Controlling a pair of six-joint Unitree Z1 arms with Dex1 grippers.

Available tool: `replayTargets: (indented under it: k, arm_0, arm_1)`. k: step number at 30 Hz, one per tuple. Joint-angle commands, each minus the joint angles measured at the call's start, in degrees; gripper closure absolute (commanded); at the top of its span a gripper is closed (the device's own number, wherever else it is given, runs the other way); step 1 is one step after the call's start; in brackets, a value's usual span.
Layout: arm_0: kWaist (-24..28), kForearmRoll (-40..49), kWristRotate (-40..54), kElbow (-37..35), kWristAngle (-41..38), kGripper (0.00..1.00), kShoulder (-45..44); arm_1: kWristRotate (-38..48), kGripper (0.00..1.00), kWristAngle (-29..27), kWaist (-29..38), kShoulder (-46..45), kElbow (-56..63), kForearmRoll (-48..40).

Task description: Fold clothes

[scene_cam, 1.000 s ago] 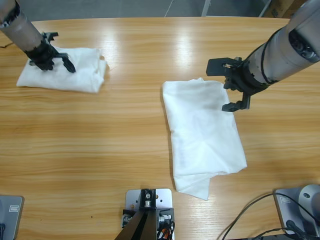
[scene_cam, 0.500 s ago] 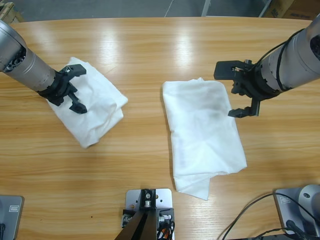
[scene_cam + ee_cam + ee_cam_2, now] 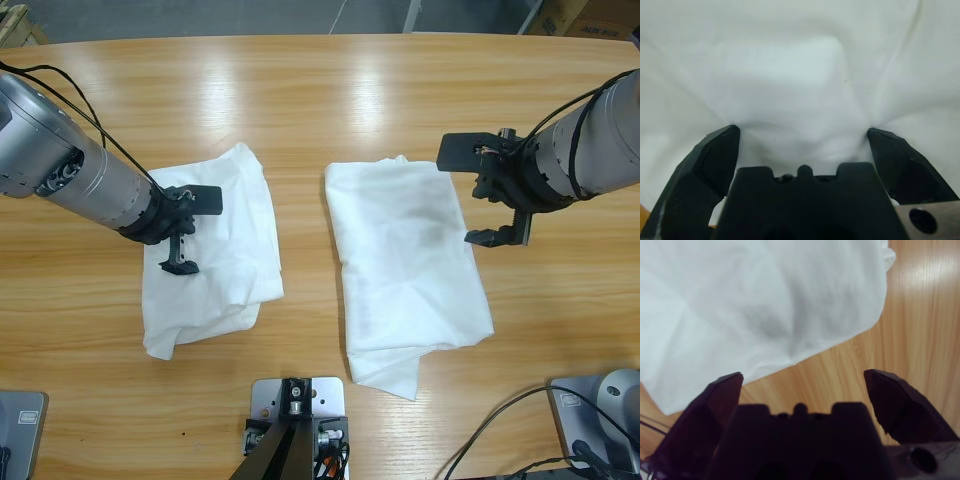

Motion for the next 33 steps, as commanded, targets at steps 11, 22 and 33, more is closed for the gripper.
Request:
replayTargets:
  k: [11, 22, 33]
  arm_0:
    - [-4.22, -4.74, 7.52, 3.50, -7.25, 0.027, 2.49]
    - [5.23, -4.78, 3.30, 6.79, -12.41, 0.027, -13.93]
    - [6.92, 21.08, -69.66, -27.42, -31.82, 0.121, -10.50]
  arm_1:
    - [1.87, 0.000, -2.37, 2.98, -1.01, 2.21, 1.49]
    - [3.05, 0.000, -2.83, 3.61, -6.69, -1.03, 3.69]
    - [23.72, 0.000, 12.83, -7.94, -10.82, 5.85, 1.77]
